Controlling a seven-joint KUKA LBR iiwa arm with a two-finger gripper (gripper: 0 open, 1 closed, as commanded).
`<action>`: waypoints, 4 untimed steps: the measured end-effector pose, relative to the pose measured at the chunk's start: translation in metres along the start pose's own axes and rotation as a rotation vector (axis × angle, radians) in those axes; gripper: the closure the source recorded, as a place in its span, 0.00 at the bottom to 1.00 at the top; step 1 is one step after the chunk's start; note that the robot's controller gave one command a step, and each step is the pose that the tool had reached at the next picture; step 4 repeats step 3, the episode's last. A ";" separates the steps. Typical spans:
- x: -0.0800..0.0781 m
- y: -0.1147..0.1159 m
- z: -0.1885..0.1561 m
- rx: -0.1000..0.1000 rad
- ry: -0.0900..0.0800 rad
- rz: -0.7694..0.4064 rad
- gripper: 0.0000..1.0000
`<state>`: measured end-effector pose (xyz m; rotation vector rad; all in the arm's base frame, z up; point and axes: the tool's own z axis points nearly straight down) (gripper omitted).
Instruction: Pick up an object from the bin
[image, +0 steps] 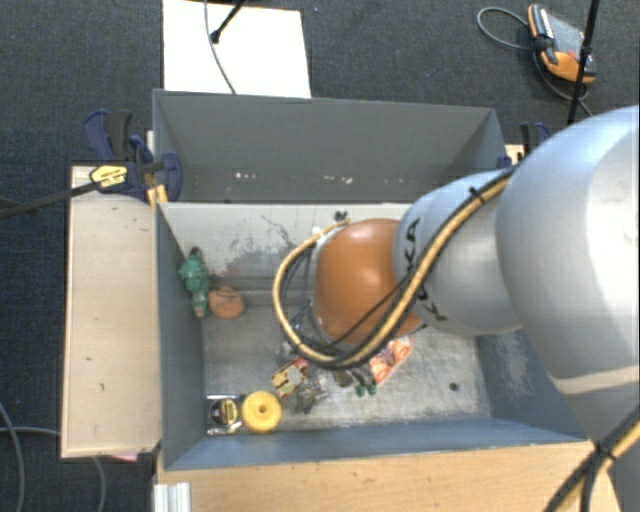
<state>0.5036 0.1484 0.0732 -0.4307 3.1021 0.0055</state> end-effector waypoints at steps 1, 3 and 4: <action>0.001 0.000 -0.004 0.000 0.004 0.001 1.00; 0.001 0.000 -0.022 0.002 0.007 0.003 1.00; 0.001 0.000 -0.022 0.002 0.007 0.003 1.00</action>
Offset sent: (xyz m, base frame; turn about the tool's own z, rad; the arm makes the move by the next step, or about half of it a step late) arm 0.0000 0.0000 0.0055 0.0000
